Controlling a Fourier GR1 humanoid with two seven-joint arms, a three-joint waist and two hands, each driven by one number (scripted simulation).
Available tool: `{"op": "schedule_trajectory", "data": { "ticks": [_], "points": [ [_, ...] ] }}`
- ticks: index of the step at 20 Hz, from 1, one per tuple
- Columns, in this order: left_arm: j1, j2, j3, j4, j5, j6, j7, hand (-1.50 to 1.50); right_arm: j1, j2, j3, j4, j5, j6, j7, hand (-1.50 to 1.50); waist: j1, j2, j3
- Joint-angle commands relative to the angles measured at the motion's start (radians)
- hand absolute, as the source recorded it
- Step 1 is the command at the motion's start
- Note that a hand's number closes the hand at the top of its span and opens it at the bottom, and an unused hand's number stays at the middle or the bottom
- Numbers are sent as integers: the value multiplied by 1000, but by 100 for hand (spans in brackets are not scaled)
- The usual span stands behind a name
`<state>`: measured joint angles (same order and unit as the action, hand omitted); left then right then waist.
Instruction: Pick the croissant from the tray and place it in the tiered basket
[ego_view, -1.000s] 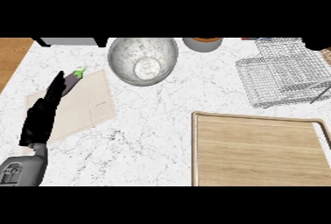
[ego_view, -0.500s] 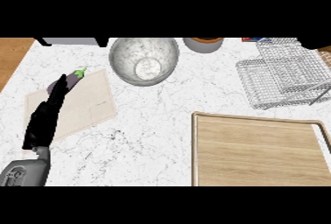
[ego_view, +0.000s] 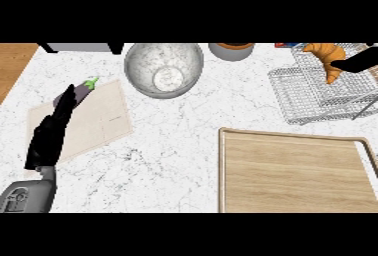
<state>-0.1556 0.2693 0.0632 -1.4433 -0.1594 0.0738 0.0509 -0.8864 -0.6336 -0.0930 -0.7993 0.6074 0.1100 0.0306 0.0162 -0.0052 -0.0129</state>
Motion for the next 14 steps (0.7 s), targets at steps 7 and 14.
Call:
{"op": "schedule_trajectory", "data": {
  "ticks": [7, 14],
  "points": [
    [31, 7, 18, 11, 3, -23, -41, 0, -2, -2, -171, 21, -124, -85, -57, -150, -8, 6, 13],
    [43, -15, -10, -106, -30, 1, 64, 0, -36, -149, -264, -14, -196, 34, 97, -150, -10, 2, 13]
  ]
}}
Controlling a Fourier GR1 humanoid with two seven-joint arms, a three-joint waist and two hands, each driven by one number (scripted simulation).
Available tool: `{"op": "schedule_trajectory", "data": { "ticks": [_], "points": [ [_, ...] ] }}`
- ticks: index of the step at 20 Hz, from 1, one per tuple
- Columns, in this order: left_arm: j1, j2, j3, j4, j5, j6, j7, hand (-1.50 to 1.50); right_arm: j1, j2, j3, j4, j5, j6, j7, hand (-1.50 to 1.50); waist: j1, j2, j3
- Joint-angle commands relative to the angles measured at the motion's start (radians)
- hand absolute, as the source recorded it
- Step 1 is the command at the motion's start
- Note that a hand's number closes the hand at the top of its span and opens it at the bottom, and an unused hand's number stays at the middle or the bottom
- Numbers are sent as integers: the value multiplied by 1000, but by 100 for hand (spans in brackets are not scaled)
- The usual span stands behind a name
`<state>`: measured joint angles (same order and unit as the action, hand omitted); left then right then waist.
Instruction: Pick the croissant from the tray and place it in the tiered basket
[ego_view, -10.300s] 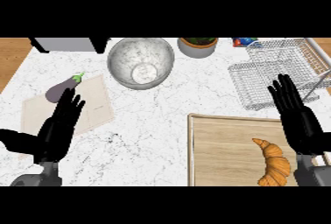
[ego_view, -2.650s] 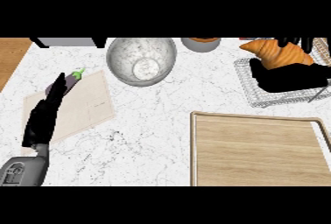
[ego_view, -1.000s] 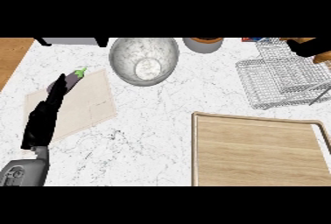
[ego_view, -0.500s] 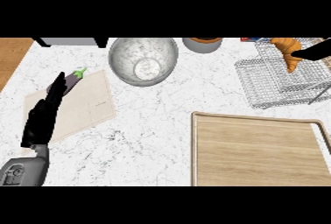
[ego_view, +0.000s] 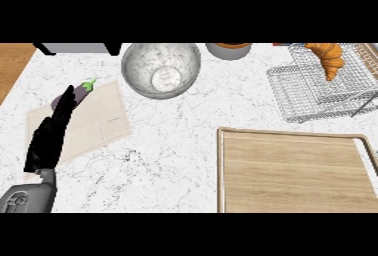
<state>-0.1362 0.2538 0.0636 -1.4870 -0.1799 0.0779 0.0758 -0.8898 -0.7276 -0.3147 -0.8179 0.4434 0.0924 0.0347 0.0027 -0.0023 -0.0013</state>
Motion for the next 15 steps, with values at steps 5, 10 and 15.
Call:
{"op": "schedule_trajectory", "data": {
  "ticks": [5, 10, 15],
  "points": [
    [-8, 20, 44, 33, 26, -25, -14, 0, 106, -170, -159, 38, -147, 191, 60, -150, -15, 0, 1],
    [6, 18, 30, 11, 6, -23, -14, 0, 205, -353, -270, 155, -225, 353, -103, -150, -12, 3, 2],
    [-33, 48, 74, 61, 39, -60, -30, 0, 316, -398, -350, 276, -275, 401, -274, -150, -6, 5, 3]
  ]
}}
